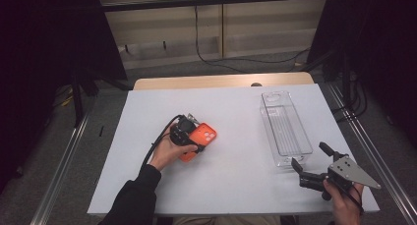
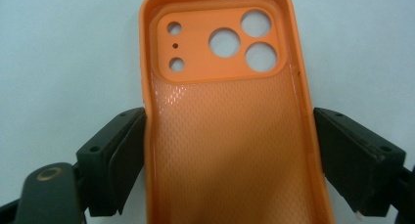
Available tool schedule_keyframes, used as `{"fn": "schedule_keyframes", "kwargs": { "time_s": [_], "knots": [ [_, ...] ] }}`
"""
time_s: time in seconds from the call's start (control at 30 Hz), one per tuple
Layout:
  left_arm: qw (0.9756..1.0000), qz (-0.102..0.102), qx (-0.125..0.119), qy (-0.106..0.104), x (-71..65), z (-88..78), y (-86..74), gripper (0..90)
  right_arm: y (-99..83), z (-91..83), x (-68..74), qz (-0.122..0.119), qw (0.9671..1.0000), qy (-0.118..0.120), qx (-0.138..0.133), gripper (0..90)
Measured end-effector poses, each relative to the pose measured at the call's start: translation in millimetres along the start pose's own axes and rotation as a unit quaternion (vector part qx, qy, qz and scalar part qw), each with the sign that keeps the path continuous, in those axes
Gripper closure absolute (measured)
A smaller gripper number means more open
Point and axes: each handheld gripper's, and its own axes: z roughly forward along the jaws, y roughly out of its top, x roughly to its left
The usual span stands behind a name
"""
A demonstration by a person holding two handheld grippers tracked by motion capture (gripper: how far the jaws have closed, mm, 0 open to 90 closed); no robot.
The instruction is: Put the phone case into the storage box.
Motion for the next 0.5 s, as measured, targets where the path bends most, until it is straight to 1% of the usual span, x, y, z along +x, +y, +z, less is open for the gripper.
{"fn": "schedule_keyframes", "kwargs": {
  "time_s": [0.03,0.07,0.1,0.17,0.2,0.3,0.5],
  "knots": [
    [1.0000,-0.004,-0.005,0.001,-1.2,0.4,-0.6,15.7,0.0,-0.3,0.0,0.000,1.0000,0.000,0.000,0.0],
    [0.9999,-0.001,-0.009,0.007,-1.8,-0.1,-1.2,15.6,0.1,-0.5,0.0,-0.001,1.0000,0.000,-0.001,0.0],
    [0.9996,-0.003,-0.019,0.020,-3.6,-0.7,-2.3,15.6,0.1,-0.7,-0.1,-0.001,1.0000,0.000,-0.001,0.0],
    [0.9997,0.001,-0.022,0.015,-4.1,-1.8,-2.0,15.6,0.1,-1.1,-0.1,0.000,1.0000,0.000,-0.001,0.0],
    [0.9995,0.003,-0.025,0.017,-4.3,-2.4,-2.2,15.6,0.1,-1.2,-0.4,-0.001,1.0000,-0.001,-0.002,0.0],
    [0.9993,-0.003,-0.033,0.016,-3.4,-4.5,-2.8,15.6,0.1,-1.4,-0.3,0.000,1.0000,-0.002,-0.002,0.0],
    [0.9983,-0.008,-0.052,0.026,-0.8,-10.8,-6.5,15.5,0.1,-1.4,-0.4,-0.001,1.0000,-0.001,-0.001,0.0]
  ]
}}
